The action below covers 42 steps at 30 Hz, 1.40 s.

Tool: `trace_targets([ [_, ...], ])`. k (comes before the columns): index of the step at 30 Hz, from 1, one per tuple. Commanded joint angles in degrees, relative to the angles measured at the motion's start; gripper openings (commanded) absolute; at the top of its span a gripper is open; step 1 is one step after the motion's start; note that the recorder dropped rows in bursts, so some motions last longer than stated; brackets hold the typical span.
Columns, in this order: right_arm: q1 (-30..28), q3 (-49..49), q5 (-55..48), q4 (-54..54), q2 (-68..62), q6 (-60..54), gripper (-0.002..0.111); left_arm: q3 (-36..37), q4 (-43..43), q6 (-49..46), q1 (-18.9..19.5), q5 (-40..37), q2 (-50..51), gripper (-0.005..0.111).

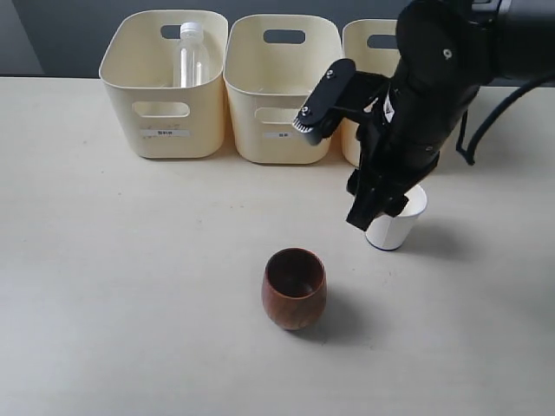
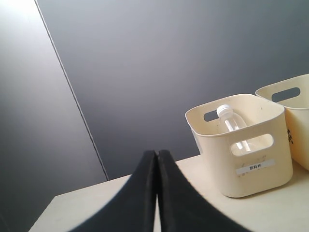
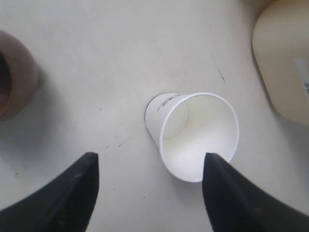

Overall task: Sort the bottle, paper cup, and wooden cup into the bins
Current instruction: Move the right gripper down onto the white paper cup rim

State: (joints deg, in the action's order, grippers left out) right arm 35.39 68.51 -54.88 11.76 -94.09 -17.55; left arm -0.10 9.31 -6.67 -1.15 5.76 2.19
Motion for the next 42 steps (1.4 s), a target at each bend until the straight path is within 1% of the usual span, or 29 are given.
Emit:
trace_targets([
  [1,-2.68,-0.17,1.99,-3.29,0.53,-1.14,0.060,0.10,0.02,0.13,-0.08,0.35,-0.13,0.000],
  [5,-2.71,-0.17,2.08,-6.60,-0.48,-4.16,0.060,0.10,0.02,0.13,-0.08,0.35,-0.13,0.000],
  [8,-2.71,-0.17,2.93,-6.72,-2.42,-4.55,0.060,0.10,0.02,0.13,-0.08,0.35,-0.13,0.000],
  [17,-2.71,-0.17,4.87,-0.35,-7.17,-0.77,0.060,0.10,0.02,0.13,-0.08,0.35,-0.13,0.000],
  [30,-2.71,-0.17,5.93,-0.19,-10.86,-0.40,0.060,0.10,0.02,0.13,-0.08,0.35,-0.13,0.000],
  [37,-2.71,-0.17,8.20,0.85,-12.65,-0.29,0.059,0.10,0.02,0.13,-0.08,0.35,-0.13,0.000],
  [38,-2.71,-0.17,8.33,0.85,-12.76,-0.29,0.058,0.10,0.02,0.13,-0.08,0.35,-0.13,0.000],
  [39,-2.71,-0.17,8.33,0.97,-12.90,-0.29,0.054,0.10,0.02,0.13,-0.08,0.35,-0.13,0.000],
  [41,-2.71,-0.17,7.97,0.97,-13.24,-0.29,0.040,0.10,0.02,0.13,-0.08,0.35,-0.13,0.000],
  [42,-2.71,-0.17,7.53,1.08,-13.49,-0.29,0.030,0.10,0.02,0.13,-0.08,0.35,-0.13,0.000],
])
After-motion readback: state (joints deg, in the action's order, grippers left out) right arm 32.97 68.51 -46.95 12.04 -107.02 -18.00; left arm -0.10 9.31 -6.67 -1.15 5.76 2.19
